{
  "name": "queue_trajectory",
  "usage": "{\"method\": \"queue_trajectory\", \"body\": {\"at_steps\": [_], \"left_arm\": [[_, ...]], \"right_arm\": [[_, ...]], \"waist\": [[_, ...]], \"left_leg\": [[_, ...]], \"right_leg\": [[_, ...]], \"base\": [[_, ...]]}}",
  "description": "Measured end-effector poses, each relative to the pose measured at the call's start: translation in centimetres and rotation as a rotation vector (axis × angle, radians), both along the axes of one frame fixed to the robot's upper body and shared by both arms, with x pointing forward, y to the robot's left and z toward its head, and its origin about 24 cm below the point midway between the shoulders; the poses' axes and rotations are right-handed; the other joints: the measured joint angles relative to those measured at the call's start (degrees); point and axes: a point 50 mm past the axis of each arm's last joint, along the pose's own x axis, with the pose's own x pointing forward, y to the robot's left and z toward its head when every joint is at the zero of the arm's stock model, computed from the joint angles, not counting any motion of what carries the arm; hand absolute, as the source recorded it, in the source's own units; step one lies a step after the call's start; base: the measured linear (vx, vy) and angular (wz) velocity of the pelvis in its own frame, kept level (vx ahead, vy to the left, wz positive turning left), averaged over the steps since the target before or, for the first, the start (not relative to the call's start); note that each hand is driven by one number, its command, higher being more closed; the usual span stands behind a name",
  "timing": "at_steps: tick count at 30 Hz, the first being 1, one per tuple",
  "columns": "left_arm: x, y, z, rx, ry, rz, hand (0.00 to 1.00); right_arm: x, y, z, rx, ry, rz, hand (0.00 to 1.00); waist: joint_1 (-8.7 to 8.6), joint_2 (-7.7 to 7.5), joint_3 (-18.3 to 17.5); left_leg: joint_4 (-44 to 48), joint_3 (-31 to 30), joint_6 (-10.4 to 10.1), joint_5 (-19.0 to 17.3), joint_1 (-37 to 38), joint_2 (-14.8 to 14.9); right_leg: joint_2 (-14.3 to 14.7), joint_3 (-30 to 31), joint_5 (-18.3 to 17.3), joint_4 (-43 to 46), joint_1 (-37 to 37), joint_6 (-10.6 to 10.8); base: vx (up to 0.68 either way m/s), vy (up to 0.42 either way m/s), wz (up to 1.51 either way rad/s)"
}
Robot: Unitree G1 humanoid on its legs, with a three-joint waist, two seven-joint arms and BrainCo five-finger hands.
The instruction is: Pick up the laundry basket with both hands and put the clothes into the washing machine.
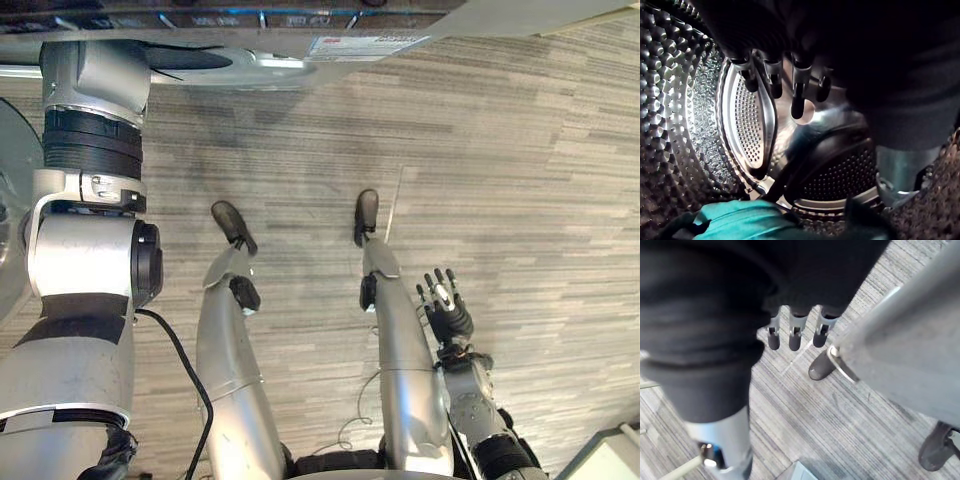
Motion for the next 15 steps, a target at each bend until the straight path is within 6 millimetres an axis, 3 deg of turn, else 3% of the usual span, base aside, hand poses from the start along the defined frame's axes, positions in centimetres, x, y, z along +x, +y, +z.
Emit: {"method": "queue_trajectory", "body": {"at_steps": [7,13,15], "left_arm": [[-0.6,1.0,-4.7,0.002,-0.005,0.020,0.00],[-1.4,5.1,-12.7,-0.115,0.130,0.085,0.00],[-1.4,6.0,-16.4,-0.190,0.227,0.079,0.00]], "right_arm": [[0.2,0.4,0.1,-0.003,-0.001,0.007,0.00],[0.4,1.3,0.1,-0.018,0.014,0.028,0.00],[0.4,1.6,-0.1,-0.009,0.032,0.040,0.00]], "waist": [[0.38,0.03,0.00],[1.32,0.21,-0.08],[2.33,0.50,-0.13]], "left_leg": [[-2.57,0.57,-0.64,0.72,5.15,-0.93],[-4.58,1.88,-1.16,1.02,10.91,-0.98],[-4.98,1.94,-1.27,1.06,13.16,-0.95]], "right_leg": [[-0.88,-0.90,-0.77,1.48,2.76,-1.04],[-0.84,-0.71,-1.47,1.14,6.90,-1.86],[-0.65,-0.76,-1.86,1.17,8.89,-2.10]], "base": [[0.02,-0.020,0.04],[0.03,-0.024,-0.06],[0.02,-0.005,0.00]]}}
